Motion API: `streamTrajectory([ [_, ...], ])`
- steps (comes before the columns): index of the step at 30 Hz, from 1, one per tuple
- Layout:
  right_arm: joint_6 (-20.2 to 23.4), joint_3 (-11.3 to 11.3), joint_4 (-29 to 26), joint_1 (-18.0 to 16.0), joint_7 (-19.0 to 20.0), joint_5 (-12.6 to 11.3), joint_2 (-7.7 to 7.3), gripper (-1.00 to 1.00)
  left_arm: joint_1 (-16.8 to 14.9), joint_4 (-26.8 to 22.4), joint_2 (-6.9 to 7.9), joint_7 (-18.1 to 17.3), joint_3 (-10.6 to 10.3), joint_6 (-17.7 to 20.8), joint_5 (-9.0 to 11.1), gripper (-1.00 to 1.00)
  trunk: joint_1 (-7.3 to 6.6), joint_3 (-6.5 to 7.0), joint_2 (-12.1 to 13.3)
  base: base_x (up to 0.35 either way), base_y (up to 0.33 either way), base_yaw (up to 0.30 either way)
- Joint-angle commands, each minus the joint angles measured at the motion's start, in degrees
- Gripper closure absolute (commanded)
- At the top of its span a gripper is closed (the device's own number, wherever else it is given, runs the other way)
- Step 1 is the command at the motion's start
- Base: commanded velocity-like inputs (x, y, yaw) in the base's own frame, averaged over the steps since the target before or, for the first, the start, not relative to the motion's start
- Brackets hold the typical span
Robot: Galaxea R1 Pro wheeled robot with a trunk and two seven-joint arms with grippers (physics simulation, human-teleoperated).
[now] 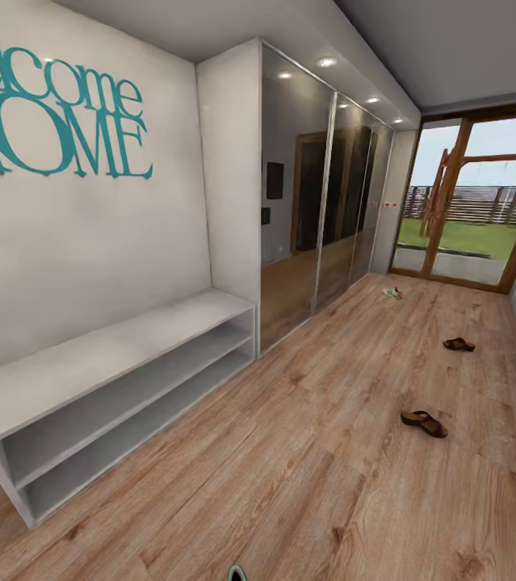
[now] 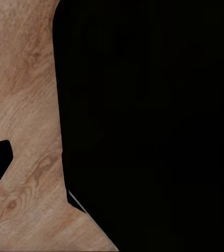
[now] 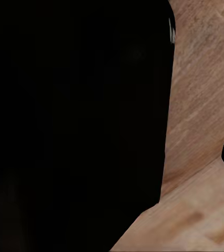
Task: Pick up the two gym shoes and the two sandals from the corridor floor and place them onto the hallstand (shoe rack) in the corridor, making sure they are on the rack and not on the floor. Arrange them so the two gym shoes are next to each other and the two sandals are next to each other.
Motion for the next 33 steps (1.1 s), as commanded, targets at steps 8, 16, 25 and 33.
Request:
streamTrajectory([
  [8, -0.2, 0.1, -1.4, -0.3, 0.0, 0.0, 1.76, -1.0, 0.1, 0.6, -0.18, -0.1, 0.2, 0.4, 0.1, -1.0, 0.0, -0.03, 0.0, 0.0, 0.0, 0.0],
  [16, -0.3, 0.1, -3.5, -0.4, -0.1, 0.0, 2.79, -1.0, 0.1, 0.6, -0.18, -0.1, 0.2, 0.4, 0.2, -1.0, 0.0, -0.03, 0.0, 0.0, 0.0, 0.0],
  [25, -2.3, -0.2, -4.0, -0.4, -0.1, -0.1, 2.7, -1.0, 0.0, -1.2, 0.08, -0.1, -0.3, -1.4, -0.2, -1.0, 0.0, -0.03, 0.0, 0.0, 0.0, 0.0],
  [33, -4.9, -0.3, -5.7, -0.4, -0.2, -0.1, 0.6, -1.0, -0.2, -3.8, 1.49, -0.1, -0.3, -3.9, -0.2, -1.0, 0.0, -0.03, 0.0, 0.0, 0.0, 0.0],
])
